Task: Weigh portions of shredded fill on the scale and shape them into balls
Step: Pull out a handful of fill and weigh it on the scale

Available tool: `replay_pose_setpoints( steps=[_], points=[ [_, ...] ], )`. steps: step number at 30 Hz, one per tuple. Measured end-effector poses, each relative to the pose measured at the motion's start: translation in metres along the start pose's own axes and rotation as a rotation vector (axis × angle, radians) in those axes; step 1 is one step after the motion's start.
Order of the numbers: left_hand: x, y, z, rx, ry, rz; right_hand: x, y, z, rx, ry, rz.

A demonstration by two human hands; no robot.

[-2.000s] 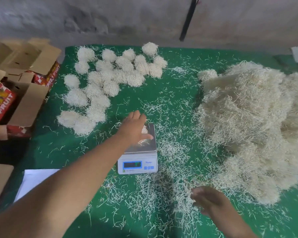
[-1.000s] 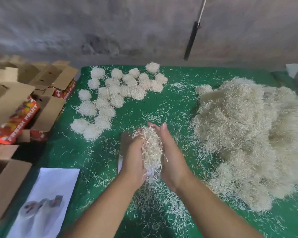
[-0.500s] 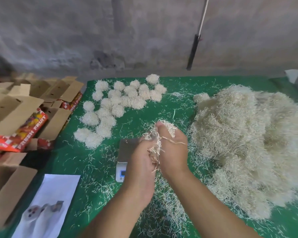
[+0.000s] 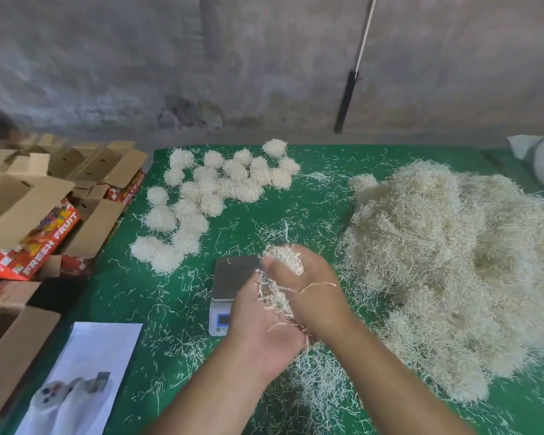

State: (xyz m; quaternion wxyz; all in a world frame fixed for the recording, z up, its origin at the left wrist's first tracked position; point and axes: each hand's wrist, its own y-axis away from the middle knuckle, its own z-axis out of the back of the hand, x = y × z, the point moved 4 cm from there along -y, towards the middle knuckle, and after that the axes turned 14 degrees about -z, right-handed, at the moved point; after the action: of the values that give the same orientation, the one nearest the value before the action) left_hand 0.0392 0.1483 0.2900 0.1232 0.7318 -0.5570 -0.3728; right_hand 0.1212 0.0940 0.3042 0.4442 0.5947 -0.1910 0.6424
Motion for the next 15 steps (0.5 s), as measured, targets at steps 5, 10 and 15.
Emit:
replay_pose_setpoints(
  steps=[5, 10, 15],
  points=[
    [-0.024, 0.009, -0.001, -0.096, -0.148, -0.167, -0.004, 0.009, -0.015, -0.011, 0.309, 0.343],
    [-0.026, 0.005, 0.007, -0.050, -0.292, -0.155, -0.023, 0.012, -0.017, 0.037, 0.184, 0.210],
    [-0.025, -0.004, 0.020, -0.044, -0.319, -0.089, -0.034, 0.014, -0.007, 0.057, 0.108, 0.086]
  ],
)
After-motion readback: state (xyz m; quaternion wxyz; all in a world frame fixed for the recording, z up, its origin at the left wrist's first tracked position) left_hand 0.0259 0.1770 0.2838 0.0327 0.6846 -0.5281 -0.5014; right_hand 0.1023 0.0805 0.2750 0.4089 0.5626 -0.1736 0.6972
